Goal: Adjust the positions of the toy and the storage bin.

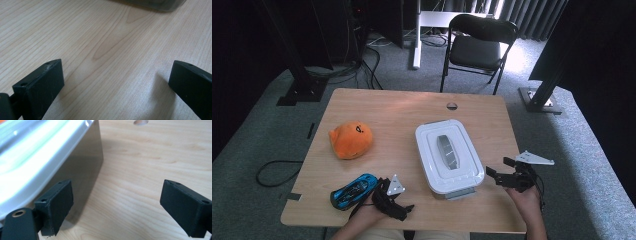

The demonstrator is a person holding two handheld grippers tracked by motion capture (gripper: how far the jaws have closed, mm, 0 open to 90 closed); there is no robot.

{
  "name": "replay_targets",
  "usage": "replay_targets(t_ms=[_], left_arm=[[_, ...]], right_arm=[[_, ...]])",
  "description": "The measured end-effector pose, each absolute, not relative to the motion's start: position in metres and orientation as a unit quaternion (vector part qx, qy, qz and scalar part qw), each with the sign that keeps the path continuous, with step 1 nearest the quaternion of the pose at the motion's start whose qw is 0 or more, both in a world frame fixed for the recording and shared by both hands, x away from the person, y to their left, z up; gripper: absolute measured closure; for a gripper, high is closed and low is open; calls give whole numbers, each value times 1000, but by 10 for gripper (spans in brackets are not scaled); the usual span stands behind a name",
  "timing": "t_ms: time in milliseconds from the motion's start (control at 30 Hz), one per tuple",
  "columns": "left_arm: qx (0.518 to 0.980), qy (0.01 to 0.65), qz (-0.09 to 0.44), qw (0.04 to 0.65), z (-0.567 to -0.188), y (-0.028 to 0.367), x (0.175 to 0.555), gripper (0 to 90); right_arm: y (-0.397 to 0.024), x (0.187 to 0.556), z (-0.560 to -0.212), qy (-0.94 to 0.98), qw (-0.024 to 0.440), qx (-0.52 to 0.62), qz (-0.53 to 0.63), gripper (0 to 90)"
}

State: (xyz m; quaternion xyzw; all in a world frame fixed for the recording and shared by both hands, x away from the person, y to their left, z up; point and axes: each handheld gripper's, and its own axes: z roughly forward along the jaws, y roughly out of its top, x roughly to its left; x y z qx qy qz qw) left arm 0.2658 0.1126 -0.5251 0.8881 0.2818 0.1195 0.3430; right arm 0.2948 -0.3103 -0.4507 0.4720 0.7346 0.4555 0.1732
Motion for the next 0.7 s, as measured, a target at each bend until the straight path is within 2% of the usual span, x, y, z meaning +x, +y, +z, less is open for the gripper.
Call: replay_targets(t_ms=[333,533,700], left_arm=[[888,282,119,343,-525,113,266,6],[888,282,119,344,-525,113,266,6],[888,282,119,344,-525,113,266,6]], right_arm=[[-290,285,-404,728,201,456,471,113],[-272,281,-392,735,207,441,472,114],[-252,280,-387,751,189,425,470,113]])
